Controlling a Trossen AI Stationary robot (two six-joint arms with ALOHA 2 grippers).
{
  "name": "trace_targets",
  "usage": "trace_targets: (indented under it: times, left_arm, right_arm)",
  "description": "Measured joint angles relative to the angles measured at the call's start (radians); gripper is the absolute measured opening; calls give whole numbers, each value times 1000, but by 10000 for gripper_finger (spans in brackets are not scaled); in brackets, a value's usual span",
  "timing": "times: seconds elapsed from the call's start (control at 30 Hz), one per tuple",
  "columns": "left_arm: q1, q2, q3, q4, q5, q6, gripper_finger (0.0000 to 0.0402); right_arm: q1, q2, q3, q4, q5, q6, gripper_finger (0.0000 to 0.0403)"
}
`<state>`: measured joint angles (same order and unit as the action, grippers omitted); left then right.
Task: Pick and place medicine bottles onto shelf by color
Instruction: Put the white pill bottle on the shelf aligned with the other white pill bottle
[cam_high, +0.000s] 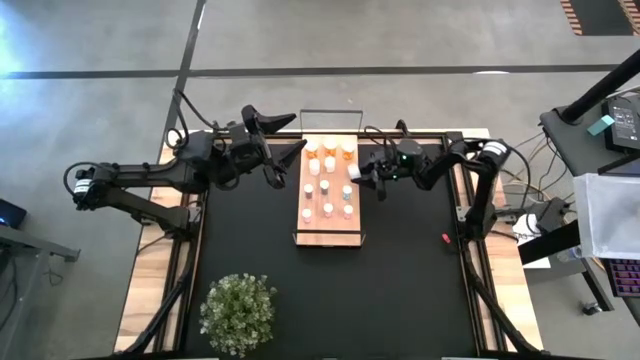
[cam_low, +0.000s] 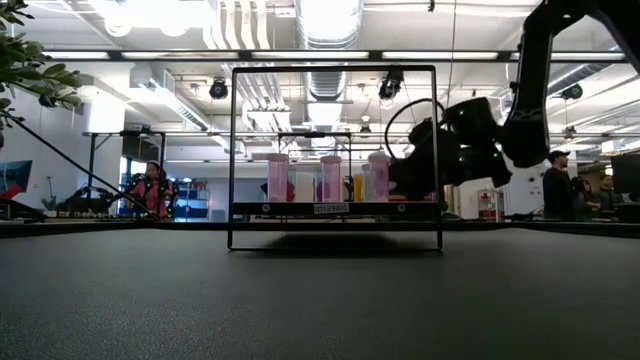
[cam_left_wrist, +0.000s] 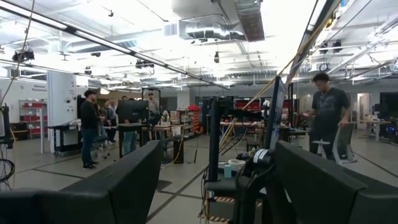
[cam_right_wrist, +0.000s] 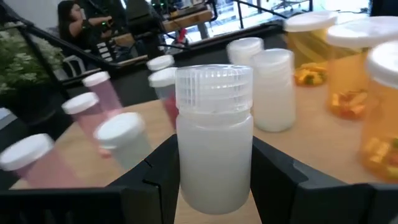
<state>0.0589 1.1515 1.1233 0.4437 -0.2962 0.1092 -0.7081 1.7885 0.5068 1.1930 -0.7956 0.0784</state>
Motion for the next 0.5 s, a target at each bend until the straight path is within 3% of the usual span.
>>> trace_targets:
  times: [0.5]
  left_arm:
    - [0, 0, 0, 45, -32, 2, 295]
  right_arm:
    - [-19, 106, 59, 3, 2, -61, 146]
